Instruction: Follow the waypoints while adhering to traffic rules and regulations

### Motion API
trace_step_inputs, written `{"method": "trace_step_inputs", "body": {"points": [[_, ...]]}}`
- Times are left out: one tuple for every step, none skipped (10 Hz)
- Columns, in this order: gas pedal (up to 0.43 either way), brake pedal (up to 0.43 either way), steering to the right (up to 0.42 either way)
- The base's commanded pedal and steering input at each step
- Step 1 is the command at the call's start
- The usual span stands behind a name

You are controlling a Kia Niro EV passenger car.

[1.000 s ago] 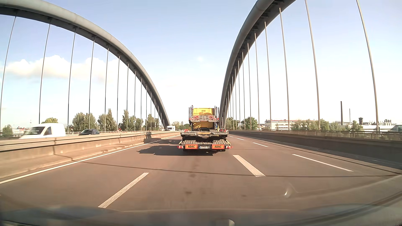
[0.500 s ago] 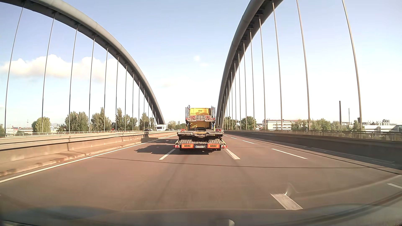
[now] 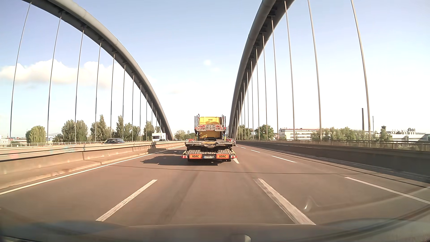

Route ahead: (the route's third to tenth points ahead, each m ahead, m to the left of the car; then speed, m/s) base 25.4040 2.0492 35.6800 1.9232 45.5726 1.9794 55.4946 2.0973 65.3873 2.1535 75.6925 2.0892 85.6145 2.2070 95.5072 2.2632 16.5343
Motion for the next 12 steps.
{"method": "trace_step_inputs", "body": {"points": [[0.130,0.000,0.004],[0.150,0.000,0.004],[0.220,0.000,0.004],[0.280,0.000,0.004],[0.311,0.000,0.004],[0.311,0.000,0.004],[0.299,0.000,0.004],[0.299,0.000,0.004],[0.248,0.000,0.004],[0.220,0.000,0.005],[0.209,0.000,0.005],[0.209,0.000,0.005]]}}
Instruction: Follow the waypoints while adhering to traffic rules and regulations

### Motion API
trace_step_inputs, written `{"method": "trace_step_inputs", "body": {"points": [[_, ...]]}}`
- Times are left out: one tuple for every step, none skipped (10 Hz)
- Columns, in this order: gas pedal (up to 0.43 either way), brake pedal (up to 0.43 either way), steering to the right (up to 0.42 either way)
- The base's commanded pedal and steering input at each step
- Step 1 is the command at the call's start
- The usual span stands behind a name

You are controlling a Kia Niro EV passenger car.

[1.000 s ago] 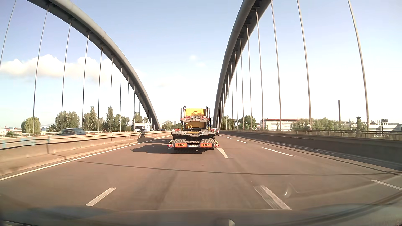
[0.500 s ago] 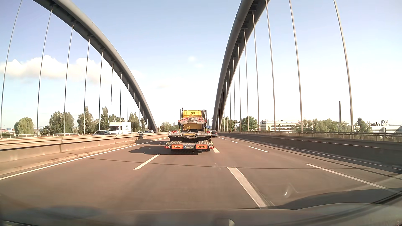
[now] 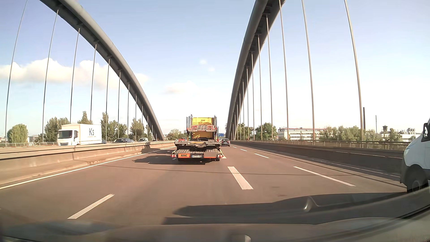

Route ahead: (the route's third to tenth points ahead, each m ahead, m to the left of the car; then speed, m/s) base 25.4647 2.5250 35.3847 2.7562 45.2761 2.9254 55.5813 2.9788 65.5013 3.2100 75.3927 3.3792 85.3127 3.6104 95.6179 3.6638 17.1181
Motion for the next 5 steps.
{"method": "trace_step_inputs", "body": {"points": [[0.209,0.000,0.005],[0.209,0.000,0.005],[0.197,0.000,0.005],[0.138,0.000,0.005],[0.118,0.000,0.005]]}}
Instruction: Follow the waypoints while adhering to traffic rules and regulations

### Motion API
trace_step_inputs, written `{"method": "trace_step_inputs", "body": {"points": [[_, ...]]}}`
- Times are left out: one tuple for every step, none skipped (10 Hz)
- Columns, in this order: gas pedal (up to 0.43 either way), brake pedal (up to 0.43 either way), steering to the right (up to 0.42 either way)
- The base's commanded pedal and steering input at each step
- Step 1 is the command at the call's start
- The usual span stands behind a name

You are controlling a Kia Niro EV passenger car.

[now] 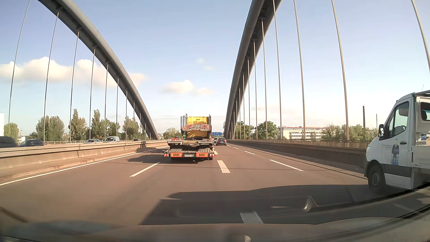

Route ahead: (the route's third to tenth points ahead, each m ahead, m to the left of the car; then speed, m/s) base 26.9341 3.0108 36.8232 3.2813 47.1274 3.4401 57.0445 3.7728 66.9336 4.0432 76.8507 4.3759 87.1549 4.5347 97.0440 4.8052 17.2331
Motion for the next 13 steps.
{"method": "trace_step_inputs", "body": {"points": [[0.118,0.000,0.005],[0.130,0.000,0.005],[0.138,0.000,0.005],[0.150,0.000,0.005],[0.157,0.000,0.005],[0.169,0.000,0.005],[0.169,0.000,0.005],[0.169,0.000,0.005],[0.169,0.000,0.004],[0.169,0.000,0.004],[0.169,0.000,0.004],[0.169,0.000,-0.001],[0.169,0.000,-0.008]]}}
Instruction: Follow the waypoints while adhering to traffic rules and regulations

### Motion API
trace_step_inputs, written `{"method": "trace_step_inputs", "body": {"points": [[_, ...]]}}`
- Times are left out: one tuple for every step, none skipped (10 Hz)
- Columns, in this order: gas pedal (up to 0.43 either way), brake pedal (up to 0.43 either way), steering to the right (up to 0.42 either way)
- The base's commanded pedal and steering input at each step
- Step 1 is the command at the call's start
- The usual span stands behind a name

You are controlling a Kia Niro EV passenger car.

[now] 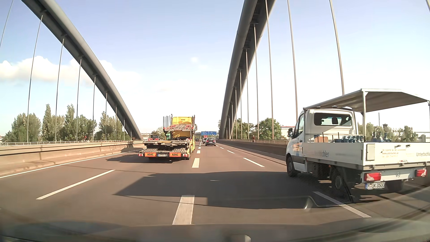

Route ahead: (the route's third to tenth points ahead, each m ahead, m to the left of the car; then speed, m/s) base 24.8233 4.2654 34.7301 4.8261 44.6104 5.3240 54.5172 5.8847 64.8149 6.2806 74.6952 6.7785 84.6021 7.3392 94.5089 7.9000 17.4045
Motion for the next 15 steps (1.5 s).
{"method": "trace_step_inputs", "body": {"points": [[0.220,0.000,-0.007],[0.248,0.000,-0.007],[0.268,0.000,-0.006],[0.268,0.000,-0.006],[0.268,0.000,-0.005],[0.268,0.000,-0.003],[0.268,0.000,-0.002],[0.268,0.000,-0.002],[0.268,0.000,-0.001],[0.268,0.000,0.000],[0.268,0.000,0.002],[0.268,0.000,0.002],[0.260,0.000,0.002],[0.209,0.000,0.001],[0.197,0.000,0.001]]}}
